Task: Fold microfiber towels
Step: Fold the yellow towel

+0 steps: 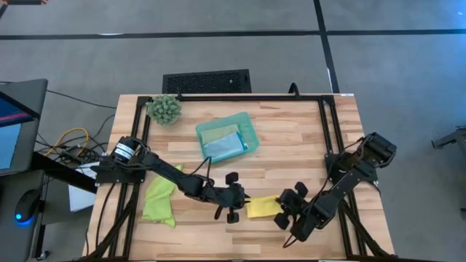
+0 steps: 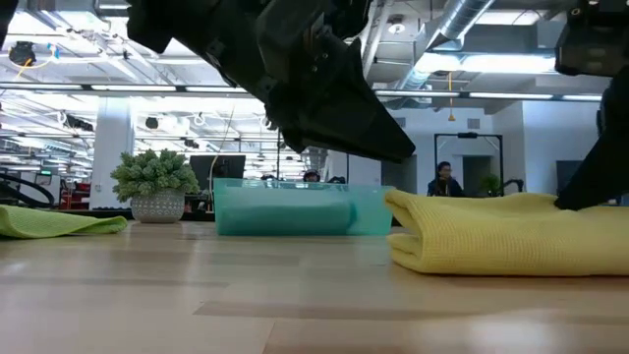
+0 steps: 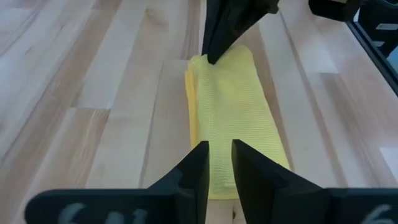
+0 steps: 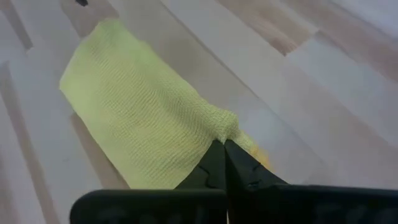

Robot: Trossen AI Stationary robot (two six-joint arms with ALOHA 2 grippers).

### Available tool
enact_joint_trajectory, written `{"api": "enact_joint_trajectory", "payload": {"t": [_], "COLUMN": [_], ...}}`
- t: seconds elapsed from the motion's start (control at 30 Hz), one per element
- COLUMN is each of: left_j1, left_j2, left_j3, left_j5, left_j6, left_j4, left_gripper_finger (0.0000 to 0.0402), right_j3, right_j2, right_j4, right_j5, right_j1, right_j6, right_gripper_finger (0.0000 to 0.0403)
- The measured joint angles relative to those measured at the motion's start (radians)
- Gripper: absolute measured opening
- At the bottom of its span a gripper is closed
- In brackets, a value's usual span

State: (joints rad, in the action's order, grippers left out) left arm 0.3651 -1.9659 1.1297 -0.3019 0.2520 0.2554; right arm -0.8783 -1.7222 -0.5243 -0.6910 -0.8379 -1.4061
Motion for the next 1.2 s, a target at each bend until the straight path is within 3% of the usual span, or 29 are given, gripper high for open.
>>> {"api": "enact_joint_trajectory", "payload": {"t": [0.3,0.4,0.6,0.87,1.2], "left_j1": [-0.027,-0.052,-0.064,-0.067,-0.067], "left_j2": [0.0,-0.002,-0.102,-0.179,-0.179], "left_j3": [0.0,0.0,0.005,0.03,0.028], "left_j5": [-0.074,-0.061,-0.024,0.057,0.088], "left_j6": [0.012,0.04,0.007,-0.062,-0.059], "left_j4": [-0.016,-0.044,0.088,0.168,0.137], "left_gripper_finger": [0.0044,0.0038,0.0021,0.0001,0.0], "right_j3": [0.0,-0.009,-0.038,-0.039,-0.039], "right_j2": [0.0,0.0,0.001,0.002,0.002], "right_j4": [0.004,0.004,0.007,0.001,-0.071], "right_j5": [-0.005,-0.006,-0.012,-0.035,-0.045], "right_j1": [-0.021,-0.052,-0.107,-0.131,-0.144], "right_j6": [0.045,0.087,0.157,0.125,0.068], "right_gripper_finger": [0.0007,0.0006,0.0006,0.0006,0.0009]}}
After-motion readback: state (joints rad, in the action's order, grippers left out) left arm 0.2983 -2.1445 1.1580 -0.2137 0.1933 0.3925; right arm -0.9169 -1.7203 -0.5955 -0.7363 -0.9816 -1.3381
